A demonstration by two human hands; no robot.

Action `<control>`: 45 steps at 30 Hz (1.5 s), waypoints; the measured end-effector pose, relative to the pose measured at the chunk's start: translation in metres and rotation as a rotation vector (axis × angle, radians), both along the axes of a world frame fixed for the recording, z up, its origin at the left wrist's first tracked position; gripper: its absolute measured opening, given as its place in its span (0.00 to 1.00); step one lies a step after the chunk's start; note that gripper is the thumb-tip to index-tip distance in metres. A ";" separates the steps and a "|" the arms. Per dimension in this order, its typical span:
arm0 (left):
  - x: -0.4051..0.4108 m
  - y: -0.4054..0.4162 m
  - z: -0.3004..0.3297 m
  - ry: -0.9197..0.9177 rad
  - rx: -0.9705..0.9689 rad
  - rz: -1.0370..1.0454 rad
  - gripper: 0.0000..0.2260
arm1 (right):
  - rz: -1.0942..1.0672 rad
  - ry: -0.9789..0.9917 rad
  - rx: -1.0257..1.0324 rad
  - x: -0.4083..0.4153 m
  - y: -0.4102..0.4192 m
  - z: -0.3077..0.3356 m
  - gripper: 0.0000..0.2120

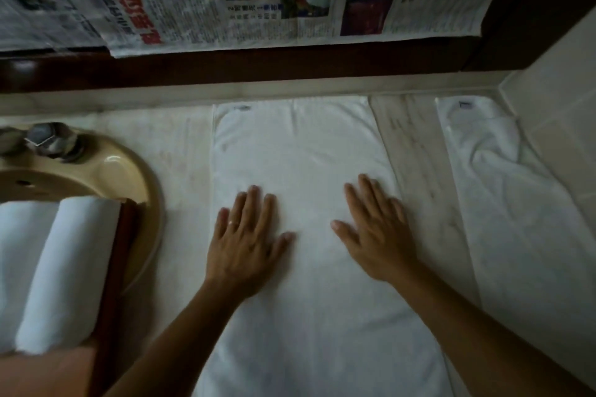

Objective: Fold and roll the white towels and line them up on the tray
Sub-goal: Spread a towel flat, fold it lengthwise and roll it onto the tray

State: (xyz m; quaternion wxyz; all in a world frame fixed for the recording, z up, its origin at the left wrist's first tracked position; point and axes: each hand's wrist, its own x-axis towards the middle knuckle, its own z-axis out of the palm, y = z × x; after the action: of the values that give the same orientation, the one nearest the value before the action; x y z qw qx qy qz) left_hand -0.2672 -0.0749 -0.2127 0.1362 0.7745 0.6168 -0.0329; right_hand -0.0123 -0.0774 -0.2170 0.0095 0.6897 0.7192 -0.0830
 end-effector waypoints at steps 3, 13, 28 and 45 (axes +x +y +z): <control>-0.009 -0.002 -0.003 0.017 0.008 0.041 0.37 | -0.062 -0.043 0.005 0.010 0.001 0.003 0.37; -0.025 -0.094 -0.003 0.010 0.036 -0.001 0.36 | 0.006 -0.079 0.024 0.006 -0.095 0.002 0.35; -0.027 -0.205 -0.011 -0.015 0.056 -0.060 0.36 | -0.009 0.003 0.045 0.005 -0.231 -0.004 0.36; 0.126 -0.123 0.059 -0.127 -0.013 -0.140 0.15 | -0.100 0.303 0.067 0.052 -0.044 0.041 0.14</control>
State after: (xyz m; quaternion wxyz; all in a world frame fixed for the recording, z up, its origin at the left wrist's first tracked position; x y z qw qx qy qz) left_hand -0.1412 -0.1975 -0.1536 0.1772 0.8154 0.5511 0.0028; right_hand 0.0395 -0.1214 -0.1761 -0.1260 0.7044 0.6794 -0.1624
